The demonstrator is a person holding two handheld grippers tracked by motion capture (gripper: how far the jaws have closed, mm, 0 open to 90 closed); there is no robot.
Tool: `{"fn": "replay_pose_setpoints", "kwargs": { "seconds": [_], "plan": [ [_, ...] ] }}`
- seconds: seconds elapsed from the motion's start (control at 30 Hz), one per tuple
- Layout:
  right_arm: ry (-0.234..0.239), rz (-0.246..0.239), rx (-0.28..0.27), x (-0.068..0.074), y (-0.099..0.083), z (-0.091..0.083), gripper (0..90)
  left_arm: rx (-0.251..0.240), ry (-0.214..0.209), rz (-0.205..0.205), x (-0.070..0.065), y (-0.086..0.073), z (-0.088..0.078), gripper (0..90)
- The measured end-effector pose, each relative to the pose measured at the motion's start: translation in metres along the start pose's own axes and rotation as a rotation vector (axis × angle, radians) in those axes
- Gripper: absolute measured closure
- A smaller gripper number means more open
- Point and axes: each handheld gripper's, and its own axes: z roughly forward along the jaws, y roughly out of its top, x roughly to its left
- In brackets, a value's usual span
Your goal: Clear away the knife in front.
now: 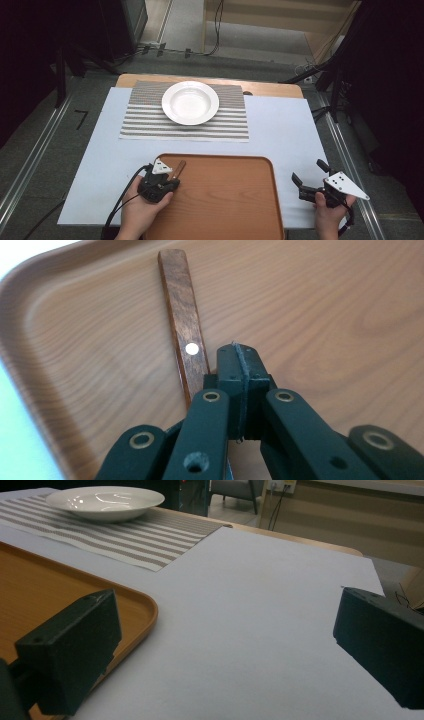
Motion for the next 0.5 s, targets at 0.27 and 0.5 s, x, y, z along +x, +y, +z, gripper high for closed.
{"fn": "replay_pose_setpoints", "kwargs": {
  "seconds": [0.27, 0.5],
  "plan": [
    [0.000, -0.002, 0.001, 0.000, 0.000, 0.000, 0.0, -0.008, 0.019, -0.036, 0.020, -0.010, -0.013, 90.0],
    [-0.001, -0.008, 0.002, 0.001, 0.000, 0.001, 0.0, -0.022, -0.004, -0.034, 0.026, -0.018, -0.018, 89.9]
  ]
}}
